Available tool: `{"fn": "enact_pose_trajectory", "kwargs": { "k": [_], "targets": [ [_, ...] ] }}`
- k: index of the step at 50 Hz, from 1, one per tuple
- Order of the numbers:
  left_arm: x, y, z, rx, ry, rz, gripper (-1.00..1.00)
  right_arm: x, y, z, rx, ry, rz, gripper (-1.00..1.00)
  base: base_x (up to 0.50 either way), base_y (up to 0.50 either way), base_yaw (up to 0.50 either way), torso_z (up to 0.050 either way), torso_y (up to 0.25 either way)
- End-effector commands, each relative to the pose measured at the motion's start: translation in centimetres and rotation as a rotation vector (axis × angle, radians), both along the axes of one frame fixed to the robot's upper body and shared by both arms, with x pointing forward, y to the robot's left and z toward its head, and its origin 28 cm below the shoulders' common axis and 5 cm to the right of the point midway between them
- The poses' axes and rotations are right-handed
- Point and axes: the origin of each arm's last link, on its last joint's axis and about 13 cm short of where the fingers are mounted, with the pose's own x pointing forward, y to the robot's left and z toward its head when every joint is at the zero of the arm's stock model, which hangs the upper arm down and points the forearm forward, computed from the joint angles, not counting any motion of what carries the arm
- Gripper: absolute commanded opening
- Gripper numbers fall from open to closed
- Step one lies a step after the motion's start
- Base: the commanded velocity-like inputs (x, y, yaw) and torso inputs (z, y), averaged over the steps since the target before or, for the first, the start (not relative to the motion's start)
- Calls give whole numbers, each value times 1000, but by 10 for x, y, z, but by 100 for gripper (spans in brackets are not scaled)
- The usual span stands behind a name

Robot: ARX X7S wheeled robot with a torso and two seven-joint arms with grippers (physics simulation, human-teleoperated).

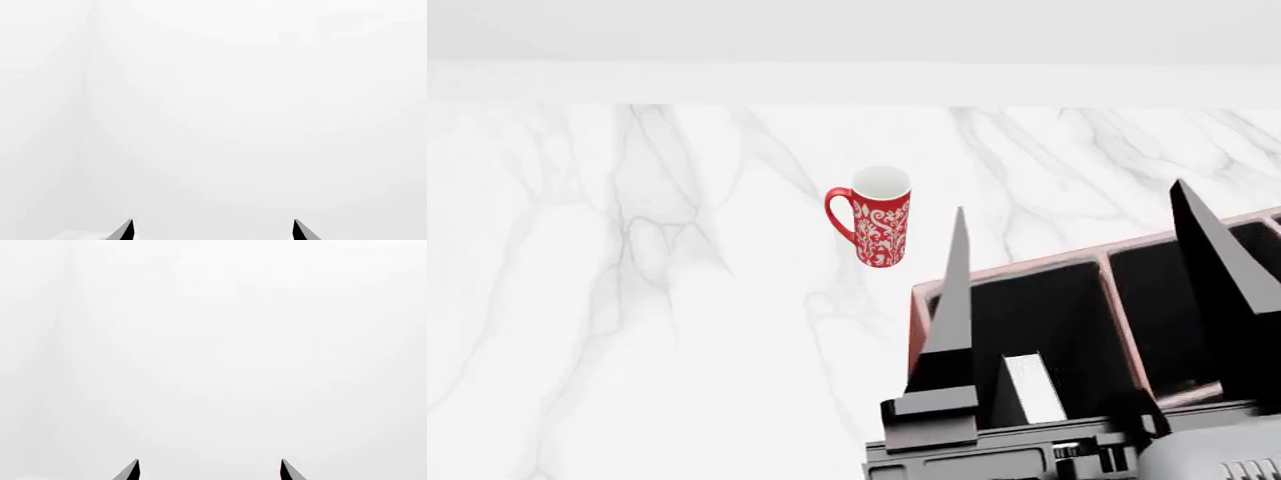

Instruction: Pick up the book and place it in the left compartment of the caddy.

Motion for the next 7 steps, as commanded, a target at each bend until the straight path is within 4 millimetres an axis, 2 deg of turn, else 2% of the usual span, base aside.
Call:
{"fn": "enact_pose_trajectory", "kwargs": {
  "k": [1,7],
  "targets": [
    [0,0,1,-6,-6,-4,100,-4,-1,-2,1,-57,-1,100,0,0,0,0,0],
    [-1,0,1,-14,-13,-6,100,-4,0,-4,3,-73,-3,100,0,0,0,0,0]
  ]
}}
